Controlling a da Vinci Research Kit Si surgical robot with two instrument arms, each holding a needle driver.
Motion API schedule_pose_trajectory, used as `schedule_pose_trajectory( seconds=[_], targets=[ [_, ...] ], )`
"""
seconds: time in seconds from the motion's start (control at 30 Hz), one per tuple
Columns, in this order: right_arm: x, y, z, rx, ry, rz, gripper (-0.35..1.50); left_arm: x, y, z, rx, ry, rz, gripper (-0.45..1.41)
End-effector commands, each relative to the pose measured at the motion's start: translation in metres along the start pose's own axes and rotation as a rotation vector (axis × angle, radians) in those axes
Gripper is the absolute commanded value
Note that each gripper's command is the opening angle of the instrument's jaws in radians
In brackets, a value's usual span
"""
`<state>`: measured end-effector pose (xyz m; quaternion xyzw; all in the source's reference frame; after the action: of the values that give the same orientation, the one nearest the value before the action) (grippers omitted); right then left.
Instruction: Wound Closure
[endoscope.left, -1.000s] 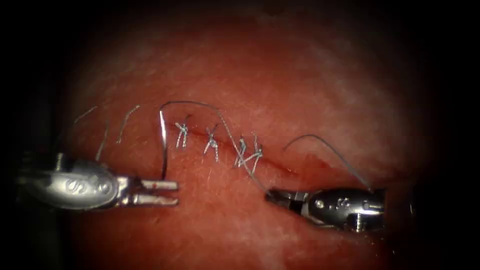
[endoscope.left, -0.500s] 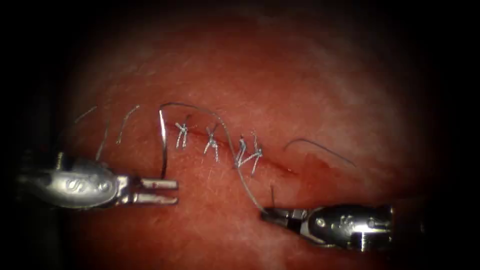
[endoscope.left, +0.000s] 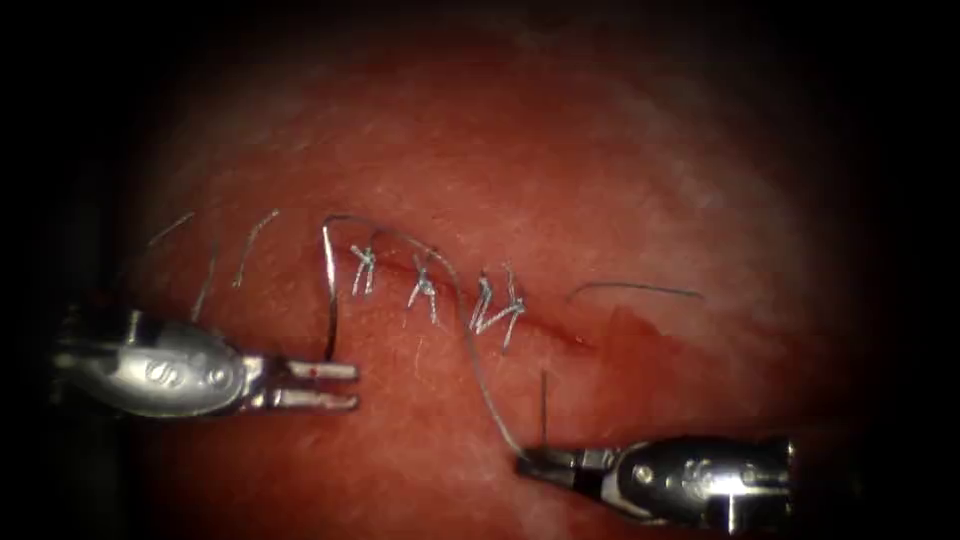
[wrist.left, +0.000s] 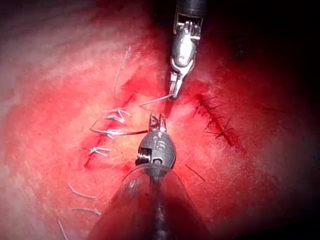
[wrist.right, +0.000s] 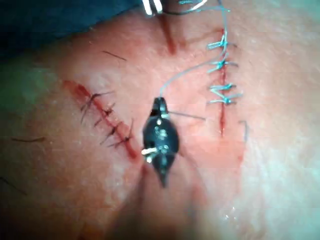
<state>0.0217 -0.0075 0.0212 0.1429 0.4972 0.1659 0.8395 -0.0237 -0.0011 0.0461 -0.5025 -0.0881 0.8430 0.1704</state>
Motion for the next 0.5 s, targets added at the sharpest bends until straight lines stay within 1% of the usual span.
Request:
schedule_pose_trajectory(
  seconds=[0.03, 0.13, 0.2, 0.23, 0.3, 0.33, 0.37, 0.43, 0.47, 0.5],
  targets=[
    [-0.0005, -0.0013, 0.0007, 0.006, 0.000, 0.005, -0.35, -0.0008, 0.0012, 0.0007, -0.009, -0.001, -0.003, -0.45],
    [-0.0003, -0.0009, 0.0006, 0.005, -0.003, 0.008, -0.35, -0.0011, 0.0014, 0.0008, -0.017, -0.002, 0.002, -0.45],
    [-0.0002, -0.0002, 0.0004, -0.012, 0.015, 0.014, -0.33, -0.0015, 0.0016, 0.0010, -0.026, -0.002, 0.012, -0.45],
    [-0.0002, 0.0001, 0.0003, -0.029, 0.015, 0.017, 0.04, -0.0018, 0.0019, 0.0013, -0.039, -0.003, 0.004, -0.45],
    [-0.0003, 0.0008, -0.0001, -0.068, 0.016, 0.021, 0.64, -0.0025, 0.0024, 0.0018, -0.055, -0.008, -0.005, -0.45],
    [-0.0004, 0.0010, -0.0002, -0.080, 0.012, 0.022, 0.79, -0.0030, 0.0028, 0.0021, -0.056, -0.009, -0.016, -0.45],
    [-0.0006, 0.0012, -0.0004, -0.091, 0.008, 0.023, 0.89, -0.0035, 0.0030, 0.0024, -0.057, -0.006, -0.023, -0.45],
    [-0.0009, 0.0016, -0.0007, -0.119, 0.001, 0.025, 1.03, -0.0045, 0.0035, 0.0029, -0.055, -0.008, -0.047, -0.45],
    [-0.0010, 0.0018, -0.0008, -0.124, -0.002, 0.028, 1.06, -0.0052, 0.0036, 0.0032, -0.055, -0.013, -0.070, -0.28],
    [-0.0011, 0.0019, -0.0009, -0.130, -0.004, 0.030, 1.08, -0.0056, 0.0035, 0.0034, -0.055, -0.016, -0.096, 0.00]
  ],
)
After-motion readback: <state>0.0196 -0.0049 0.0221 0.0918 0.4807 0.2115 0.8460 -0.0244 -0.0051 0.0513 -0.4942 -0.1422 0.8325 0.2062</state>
